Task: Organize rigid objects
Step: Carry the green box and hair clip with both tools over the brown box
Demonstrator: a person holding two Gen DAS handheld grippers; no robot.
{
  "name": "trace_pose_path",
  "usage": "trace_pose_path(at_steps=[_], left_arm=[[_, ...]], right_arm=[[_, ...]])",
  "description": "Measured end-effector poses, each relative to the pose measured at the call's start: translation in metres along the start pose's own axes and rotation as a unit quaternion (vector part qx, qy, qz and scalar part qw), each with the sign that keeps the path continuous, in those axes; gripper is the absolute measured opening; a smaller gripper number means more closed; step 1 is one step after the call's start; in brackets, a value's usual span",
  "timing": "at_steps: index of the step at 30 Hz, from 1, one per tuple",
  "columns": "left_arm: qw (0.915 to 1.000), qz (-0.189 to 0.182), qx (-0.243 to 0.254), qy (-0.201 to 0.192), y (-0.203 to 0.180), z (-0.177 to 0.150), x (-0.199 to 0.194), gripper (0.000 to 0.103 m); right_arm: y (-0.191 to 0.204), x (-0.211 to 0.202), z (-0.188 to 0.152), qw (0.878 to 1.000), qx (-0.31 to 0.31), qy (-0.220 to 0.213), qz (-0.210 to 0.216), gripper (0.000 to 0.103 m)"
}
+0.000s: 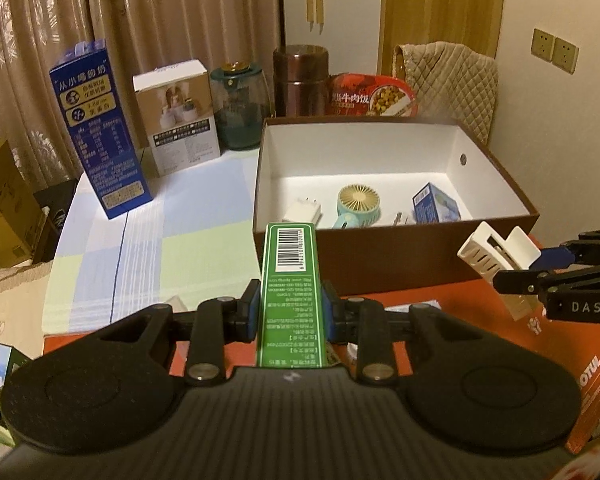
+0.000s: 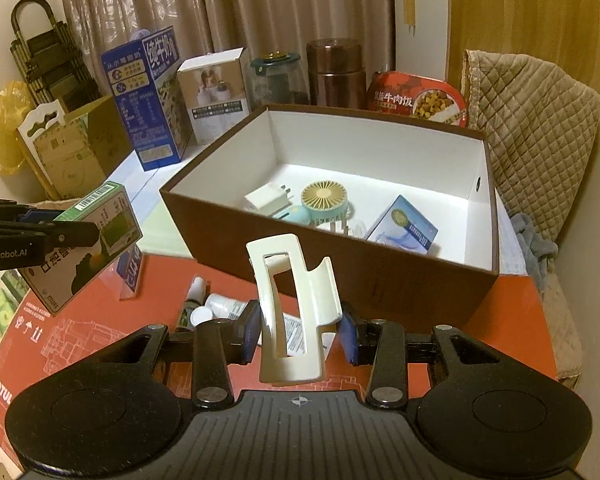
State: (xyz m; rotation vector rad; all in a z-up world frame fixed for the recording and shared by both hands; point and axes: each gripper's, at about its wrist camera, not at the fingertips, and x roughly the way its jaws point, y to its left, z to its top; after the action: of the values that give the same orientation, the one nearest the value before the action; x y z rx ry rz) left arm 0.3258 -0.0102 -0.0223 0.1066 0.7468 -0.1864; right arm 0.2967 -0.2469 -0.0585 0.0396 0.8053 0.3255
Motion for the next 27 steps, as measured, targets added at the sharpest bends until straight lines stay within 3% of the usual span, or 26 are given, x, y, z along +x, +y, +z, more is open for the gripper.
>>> trace_pose_path(at_steps=[27], left_arm=[[0.9986,-0.030,0.026,-0.035,-0.021,0.057,0.023,0.026]], right_arm=[[-0.026,0.008,0.048,0.999,0.029,-0.033,0.011,0.037]])
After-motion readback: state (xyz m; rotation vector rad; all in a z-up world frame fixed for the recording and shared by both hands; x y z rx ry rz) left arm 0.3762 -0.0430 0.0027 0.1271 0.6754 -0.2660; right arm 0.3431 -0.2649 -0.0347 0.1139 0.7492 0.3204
